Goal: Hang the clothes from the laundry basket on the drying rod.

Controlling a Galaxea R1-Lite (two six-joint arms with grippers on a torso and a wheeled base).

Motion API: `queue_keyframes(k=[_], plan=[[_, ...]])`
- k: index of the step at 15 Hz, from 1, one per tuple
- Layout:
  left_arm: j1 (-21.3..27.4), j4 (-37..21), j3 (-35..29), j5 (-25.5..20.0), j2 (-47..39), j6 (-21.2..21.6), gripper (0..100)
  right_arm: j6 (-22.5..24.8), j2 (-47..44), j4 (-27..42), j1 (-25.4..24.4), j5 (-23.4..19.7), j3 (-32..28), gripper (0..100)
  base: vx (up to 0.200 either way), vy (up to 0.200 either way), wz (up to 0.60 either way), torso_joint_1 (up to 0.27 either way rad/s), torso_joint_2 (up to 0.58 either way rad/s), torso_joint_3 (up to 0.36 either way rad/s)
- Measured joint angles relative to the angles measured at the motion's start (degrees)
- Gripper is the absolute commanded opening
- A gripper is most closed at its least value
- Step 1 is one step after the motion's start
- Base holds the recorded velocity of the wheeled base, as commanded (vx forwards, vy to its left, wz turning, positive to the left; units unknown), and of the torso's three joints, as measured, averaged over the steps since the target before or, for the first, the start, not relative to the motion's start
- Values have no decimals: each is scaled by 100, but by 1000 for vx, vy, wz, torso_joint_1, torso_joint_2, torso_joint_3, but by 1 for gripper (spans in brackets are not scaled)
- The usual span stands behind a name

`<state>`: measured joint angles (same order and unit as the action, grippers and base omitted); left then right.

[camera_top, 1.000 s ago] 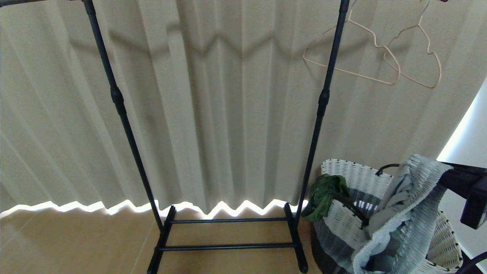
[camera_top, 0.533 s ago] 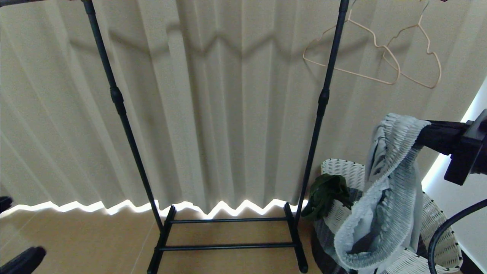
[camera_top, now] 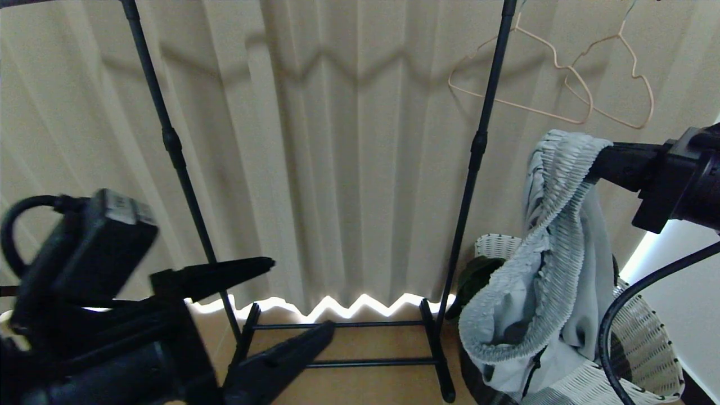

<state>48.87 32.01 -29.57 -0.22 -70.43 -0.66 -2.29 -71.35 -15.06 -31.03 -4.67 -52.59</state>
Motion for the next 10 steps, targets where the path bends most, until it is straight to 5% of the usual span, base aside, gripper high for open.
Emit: queue_keyframes(k=[4,10], plan=[[901,846,-592,446,-1585,-500,100,0,29,-5,-271,2,-20,0,0,0,0,0,0,0],[1168,2199,-964,612,-3495,-897,100,0,129,-5,-386,2,-38,0,0,0,0,0,0,0]])
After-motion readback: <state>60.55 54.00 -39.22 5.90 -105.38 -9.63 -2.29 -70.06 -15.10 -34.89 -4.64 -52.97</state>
